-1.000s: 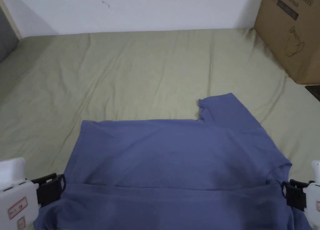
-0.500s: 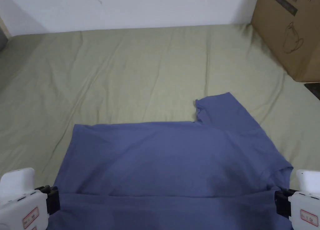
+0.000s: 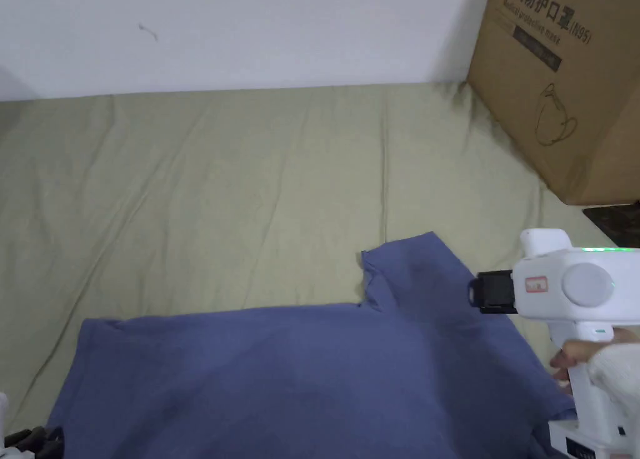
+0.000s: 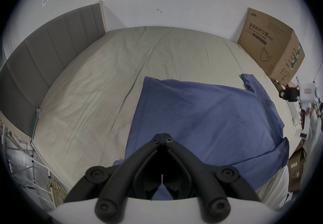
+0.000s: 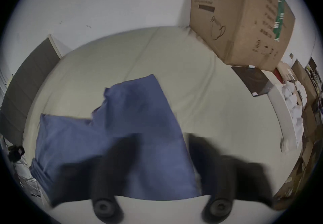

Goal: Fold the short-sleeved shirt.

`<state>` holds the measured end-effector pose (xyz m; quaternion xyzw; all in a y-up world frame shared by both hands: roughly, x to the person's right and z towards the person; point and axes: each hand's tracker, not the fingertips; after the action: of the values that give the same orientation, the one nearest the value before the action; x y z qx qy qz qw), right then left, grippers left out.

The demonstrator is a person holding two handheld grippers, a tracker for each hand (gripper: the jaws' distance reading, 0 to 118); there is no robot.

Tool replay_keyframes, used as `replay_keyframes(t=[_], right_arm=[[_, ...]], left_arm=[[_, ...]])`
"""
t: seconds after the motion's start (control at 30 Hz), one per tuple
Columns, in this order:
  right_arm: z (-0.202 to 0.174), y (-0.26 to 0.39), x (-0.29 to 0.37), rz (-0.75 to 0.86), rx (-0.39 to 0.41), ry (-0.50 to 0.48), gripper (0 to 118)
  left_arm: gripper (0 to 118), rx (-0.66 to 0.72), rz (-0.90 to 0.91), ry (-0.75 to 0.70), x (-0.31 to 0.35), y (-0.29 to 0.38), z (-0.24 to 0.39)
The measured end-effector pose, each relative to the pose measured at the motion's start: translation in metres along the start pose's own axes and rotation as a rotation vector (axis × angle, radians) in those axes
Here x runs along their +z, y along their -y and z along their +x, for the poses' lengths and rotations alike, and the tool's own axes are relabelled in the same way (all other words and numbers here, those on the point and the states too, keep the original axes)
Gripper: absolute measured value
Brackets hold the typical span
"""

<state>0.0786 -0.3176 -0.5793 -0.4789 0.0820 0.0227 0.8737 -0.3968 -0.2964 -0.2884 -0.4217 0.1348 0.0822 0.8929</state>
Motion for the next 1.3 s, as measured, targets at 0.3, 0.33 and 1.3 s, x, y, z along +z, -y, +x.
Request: replay_keyframes(t=[0.3, 0.33, 1.3], right_arm=[[0.006, -0.011, -0.095, -0.189, -0.017, 0.072, 100], [0.004, -0.01, -0.098, -0.19, -0.018, 0.061, 94], [-0.011, -0.024, -0.069, -0.156, 0.025, 0.049, 0]], left_arm=[[0, 0.004, -0.054, -0.016, -0.021, 0.004, -0.01], [0, 0.005, -0.059, -0.013, -0.023, 0.005, -0.011], [100, 0.112, -0.188, -0.029, -0.193, -0.149, -0.05]])
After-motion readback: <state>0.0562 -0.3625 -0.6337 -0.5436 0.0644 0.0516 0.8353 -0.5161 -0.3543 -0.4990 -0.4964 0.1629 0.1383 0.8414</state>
